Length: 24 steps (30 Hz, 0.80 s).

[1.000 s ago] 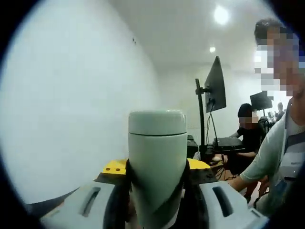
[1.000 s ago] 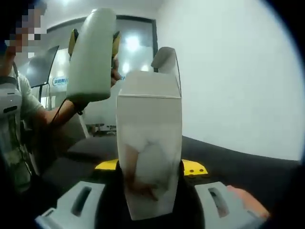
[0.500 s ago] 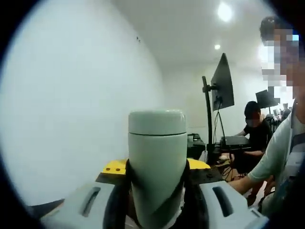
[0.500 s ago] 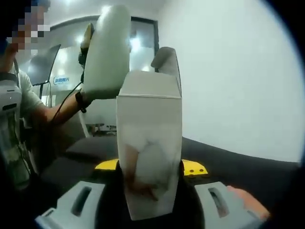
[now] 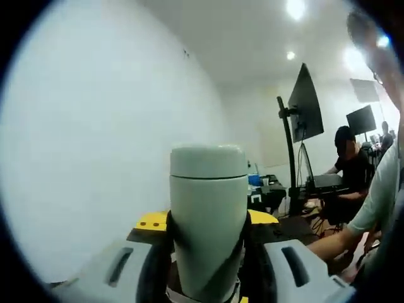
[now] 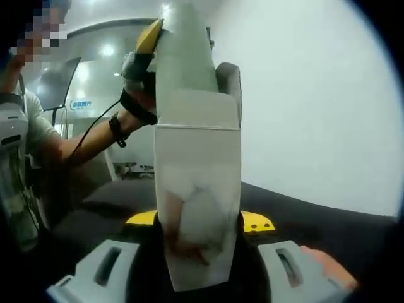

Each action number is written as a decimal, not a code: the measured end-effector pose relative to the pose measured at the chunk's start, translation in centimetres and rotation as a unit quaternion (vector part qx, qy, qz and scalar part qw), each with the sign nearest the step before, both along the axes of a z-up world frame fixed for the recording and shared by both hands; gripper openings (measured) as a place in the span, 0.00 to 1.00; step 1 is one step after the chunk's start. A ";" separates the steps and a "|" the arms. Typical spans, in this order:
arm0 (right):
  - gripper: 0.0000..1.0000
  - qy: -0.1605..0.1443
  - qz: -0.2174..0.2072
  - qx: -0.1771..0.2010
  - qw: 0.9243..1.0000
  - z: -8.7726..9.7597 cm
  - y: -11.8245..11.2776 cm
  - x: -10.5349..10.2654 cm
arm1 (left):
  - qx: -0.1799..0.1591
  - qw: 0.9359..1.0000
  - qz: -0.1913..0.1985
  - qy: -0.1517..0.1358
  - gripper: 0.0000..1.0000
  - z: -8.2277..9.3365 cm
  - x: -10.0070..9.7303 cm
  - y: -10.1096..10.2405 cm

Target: Assemble the cup parts correctly, then place the assembled cup into the box.

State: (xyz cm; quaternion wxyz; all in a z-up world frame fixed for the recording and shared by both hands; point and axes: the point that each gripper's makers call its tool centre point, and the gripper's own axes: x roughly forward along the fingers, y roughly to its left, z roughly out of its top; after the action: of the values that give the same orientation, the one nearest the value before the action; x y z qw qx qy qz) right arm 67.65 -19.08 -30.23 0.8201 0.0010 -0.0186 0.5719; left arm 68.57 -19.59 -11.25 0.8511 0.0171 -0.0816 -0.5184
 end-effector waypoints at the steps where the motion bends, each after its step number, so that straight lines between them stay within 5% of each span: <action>1: 0.45 0.000 0.000 0.000 1.000 0.0 0.0 0.0 | 0.001 1.000 0.000 -0.001 0.40 -0.4 0.0 -0.1; 24: 0.45 -0.005 -0.008 0.003 1.000 0.1 0.4 0.0 | -0.032 0.999 -0.003 0.030 0.40 -6.9 0.8 1.1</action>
State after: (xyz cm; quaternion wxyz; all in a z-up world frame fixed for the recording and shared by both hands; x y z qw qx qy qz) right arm 67.69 -18.67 -30.17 0.8243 0.0004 -0.0242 0.5656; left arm 69.32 -18.50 -18.12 0.8516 -0.0261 -0.0732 -0.5184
